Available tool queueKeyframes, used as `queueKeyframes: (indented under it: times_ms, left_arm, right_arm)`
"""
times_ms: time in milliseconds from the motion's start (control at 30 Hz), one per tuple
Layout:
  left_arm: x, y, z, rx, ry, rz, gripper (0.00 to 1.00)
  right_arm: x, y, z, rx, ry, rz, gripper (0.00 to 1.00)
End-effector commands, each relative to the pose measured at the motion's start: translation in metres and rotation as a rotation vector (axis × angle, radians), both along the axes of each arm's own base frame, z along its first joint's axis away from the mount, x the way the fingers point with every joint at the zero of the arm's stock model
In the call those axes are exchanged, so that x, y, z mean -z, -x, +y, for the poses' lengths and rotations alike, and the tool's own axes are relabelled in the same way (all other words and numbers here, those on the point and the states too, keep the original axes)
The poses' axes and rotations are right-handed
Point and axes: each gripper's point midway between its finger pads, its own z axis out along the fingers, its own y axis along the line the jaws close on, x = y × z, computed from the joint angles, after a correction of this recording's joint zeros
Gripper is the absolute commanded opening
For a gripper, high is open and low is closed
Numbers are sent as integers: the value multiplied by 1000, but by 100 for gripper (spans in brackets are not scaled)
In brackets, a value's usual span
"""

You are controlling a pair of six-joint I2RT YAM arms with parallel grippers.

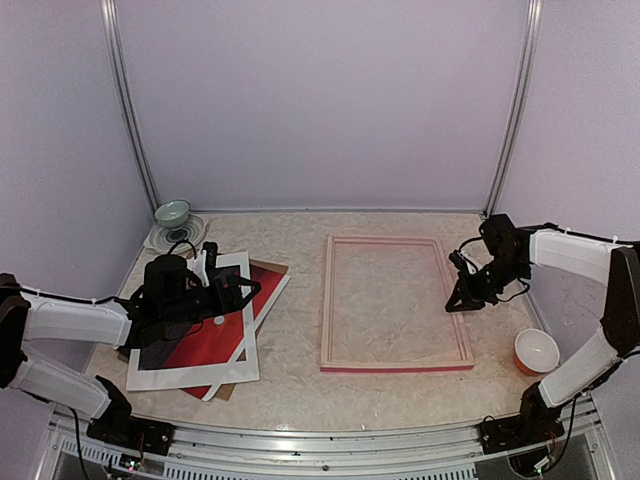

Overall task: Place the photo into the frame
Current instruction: Place the glass panel at the frame body.

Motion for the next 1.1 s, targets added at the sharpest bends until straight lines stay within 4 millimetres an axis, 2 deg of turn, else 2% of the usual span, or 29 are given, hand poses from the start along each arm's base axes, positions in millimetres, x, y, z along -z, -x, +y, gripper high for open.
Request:
queueKeyframes:
  times_ms: [0,133,400,633,933,1067]
  left_arm:
    - [-3,0,-5,17,22,-15,86]
    - [-2,0,-8,27,26,-10,86]
    - [-3,0,-9,29,27,-12,86]
    - [-4,1,-9,29,28,-13,86]
    - [-6,0,-11,31,33,-12,86]
    - [-9,-2,-10,26,36,-18,86]
  right_arm:
    - [-18,-7,2,-7,-32,-29,3]
    - [-16,-5,5,-13,-50,-16,4]
    - [-29,-5,18,-28,-139,-17,3]
    - [-36,-5,16,-24,-136,-26,3]
    - [-35,3,19,-36,-158,-22,2]
    - [-33,5,28,-57,-188,-1,2]
